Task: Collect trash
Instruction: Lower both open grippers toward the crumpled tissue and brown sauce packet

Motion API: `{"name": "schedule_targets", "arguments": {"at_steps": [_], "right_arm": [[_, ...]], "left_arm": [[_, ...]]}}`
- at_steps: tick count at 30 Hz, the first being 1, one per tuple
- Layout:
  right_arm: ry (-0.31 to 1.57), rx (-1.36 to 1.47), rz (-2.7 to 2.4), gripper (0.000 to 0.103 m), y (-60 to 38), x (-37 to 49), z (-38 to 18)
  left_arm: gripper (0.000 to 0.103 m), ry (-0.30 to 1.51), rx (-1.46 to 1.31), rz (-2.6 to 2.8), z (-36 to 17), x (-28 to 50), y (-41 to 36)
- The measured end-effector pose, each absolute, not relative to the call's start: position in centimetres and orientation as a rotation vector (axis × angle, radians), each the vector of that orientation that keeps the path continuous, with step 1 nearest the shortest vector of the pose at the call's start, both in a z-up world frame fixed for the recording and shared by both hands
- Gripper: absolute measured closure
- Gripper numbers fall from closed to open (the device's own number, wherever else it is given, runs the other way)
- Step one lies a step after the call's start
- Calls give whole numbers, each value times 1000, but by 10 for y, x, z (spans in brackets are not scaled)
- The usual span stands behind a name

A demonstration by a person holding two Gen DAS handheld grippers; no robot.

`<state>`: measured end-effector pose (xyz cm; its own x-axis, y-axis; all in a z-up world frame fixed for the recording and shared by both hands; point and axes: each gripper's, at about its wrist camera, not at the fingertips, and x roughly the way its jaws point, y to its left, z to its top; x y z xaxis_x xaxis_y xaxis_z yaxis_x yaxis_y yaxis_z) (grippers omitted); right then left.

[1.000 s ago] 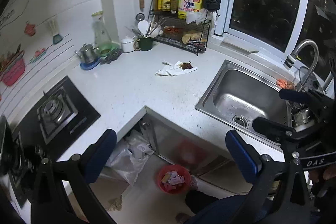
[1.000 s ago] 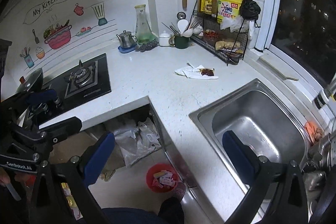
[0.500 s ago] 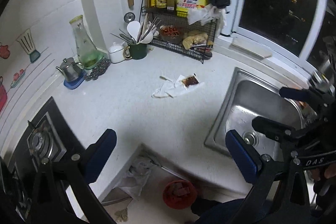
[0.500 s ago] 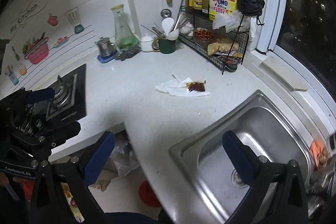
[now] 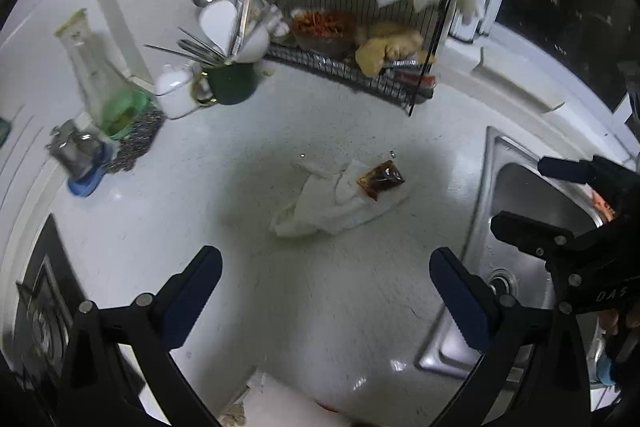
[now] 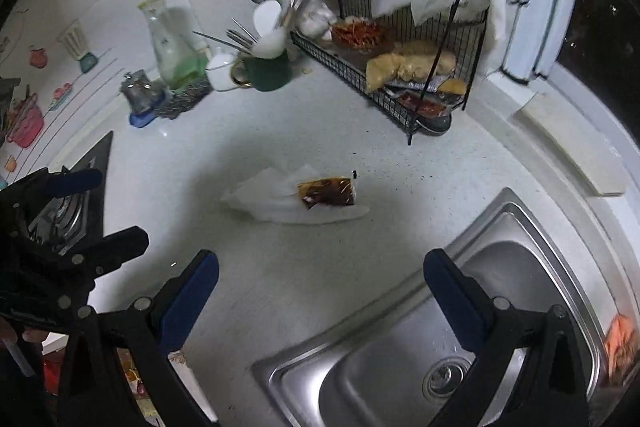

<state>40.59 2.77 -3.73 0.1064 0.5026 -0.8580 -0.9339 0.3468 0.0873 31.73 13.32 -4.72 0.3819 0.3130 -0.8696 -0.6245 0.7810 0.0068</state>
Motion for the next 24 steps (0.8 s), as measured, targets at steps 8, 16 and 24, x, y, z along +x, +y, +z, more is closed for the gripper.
{"name": "schedule_targets", "arguments": {"at_steps": [8, 16, 24], "right_arm": [[1032, -620, 1169, 1, 72, 445, -91], [1091, -662, 1218, 1, 96, 464, -133], [1108, -697, 1243, 1, 99, 476, -149]], "left_arm": [[0, 1106, -385, 550, -115, 362, 184], [2, 1190, -330, 528, -168, 389, 207], [20, 1214, -333, 472, -194, 402, 212]]}}
